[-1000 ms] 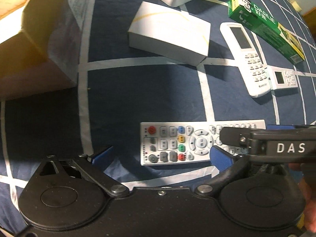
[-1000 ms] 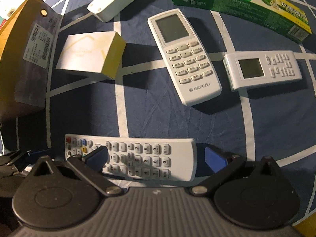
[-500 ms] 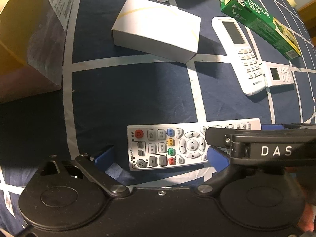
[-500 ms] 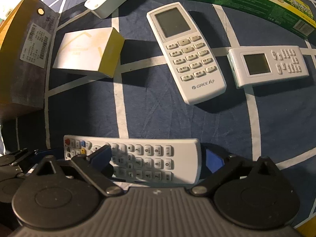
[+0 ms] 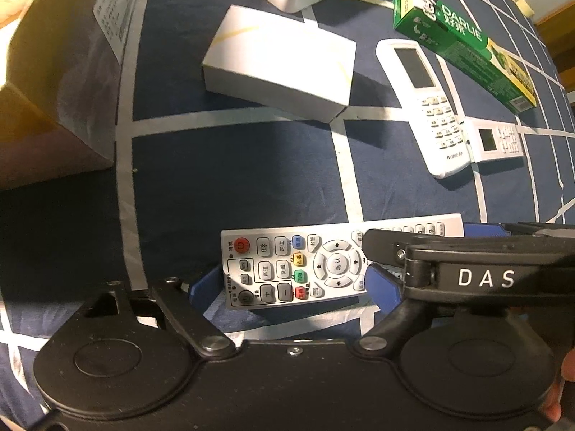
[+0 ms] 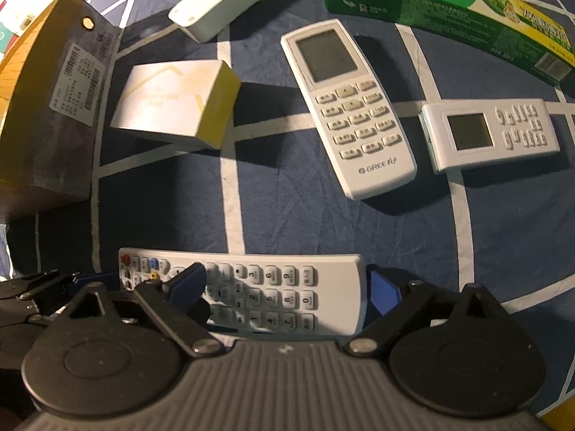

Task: Organize objects
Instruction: 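Close the left gripper on the TV remote while the right gripper grasps its other end, then carry the TV remote with both grippers over into the cardboard box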

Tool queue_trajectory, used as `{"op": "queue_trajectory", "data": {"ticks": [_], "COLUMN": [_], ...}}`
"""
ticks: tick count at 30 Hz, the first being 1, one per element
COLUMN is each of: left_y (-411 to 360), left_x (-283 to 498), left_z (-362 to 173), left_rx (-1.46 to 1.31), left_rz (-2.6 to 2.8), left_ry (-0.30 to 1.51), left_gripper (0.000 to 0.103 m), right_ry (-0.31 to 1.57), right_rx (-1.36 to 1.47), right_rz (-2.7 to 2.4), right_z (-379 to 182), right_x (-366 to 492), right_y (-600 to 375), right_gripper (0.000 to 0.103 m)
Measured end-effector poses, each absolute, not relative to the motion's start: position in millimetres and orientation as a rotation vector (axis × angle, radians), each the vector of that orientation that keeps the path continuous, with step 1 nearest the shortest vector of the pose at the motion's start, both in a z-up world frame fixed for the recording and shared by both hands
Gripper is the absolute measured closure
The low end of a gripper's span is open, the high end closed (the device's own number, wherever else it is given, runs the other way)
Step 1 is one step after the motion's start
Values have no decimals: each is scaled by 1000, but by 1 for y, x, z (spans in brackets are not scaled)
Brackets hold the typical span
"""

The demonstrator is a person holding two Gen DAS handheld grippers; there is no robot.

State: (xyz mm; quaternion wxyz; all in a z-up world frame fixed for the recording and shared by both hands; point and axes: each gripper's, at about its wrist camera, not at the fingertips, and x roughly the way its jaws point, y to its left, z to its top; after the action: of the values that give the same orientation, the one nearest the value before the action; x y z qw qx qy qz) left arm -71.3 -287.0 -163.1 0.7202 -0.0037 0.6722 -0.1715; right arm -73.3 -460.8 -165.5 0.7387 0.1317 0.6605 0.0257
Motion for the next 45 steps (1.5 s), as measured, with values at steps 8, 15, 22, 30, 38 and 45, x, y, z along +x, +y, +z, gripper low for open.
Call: {"op": "queue_trajectory", "data": {"ticks": [8, 15, 22, 30, 38, 45], "left_y": [-274, -247, -216, -182, -144, -108], "left_x": [-65, -55, -42, -27, -17, -7], "left_z": [-138, -103, -66, -35, -22, -20], "left_rx": [-6, 6, 28, 55, 75, 89], "left_rz": [-364, -335, -307, -302, -318, -346], "left_ry": [1450, 1394, 1325, 1259, 1224, 1203], "left_gripper": [19, 19, 19, 19, 19, 19], "right_ry": [1407, 1353, 1284, 1213, 1171, 1146], "right_rx": [287, 285, 289, 304, 315, 325], "right_rz": [71, 109, 148, 165, 158, 135], "right_z": [-140, -109, -76, -44, -32, -27], "right_x": [-68, -57, -45, -36, -33, -31], "right_y": [-445, -417, -381, -343, -302, -264], "right_gripper": [10, 10, 10, 10, 10, 10]}}
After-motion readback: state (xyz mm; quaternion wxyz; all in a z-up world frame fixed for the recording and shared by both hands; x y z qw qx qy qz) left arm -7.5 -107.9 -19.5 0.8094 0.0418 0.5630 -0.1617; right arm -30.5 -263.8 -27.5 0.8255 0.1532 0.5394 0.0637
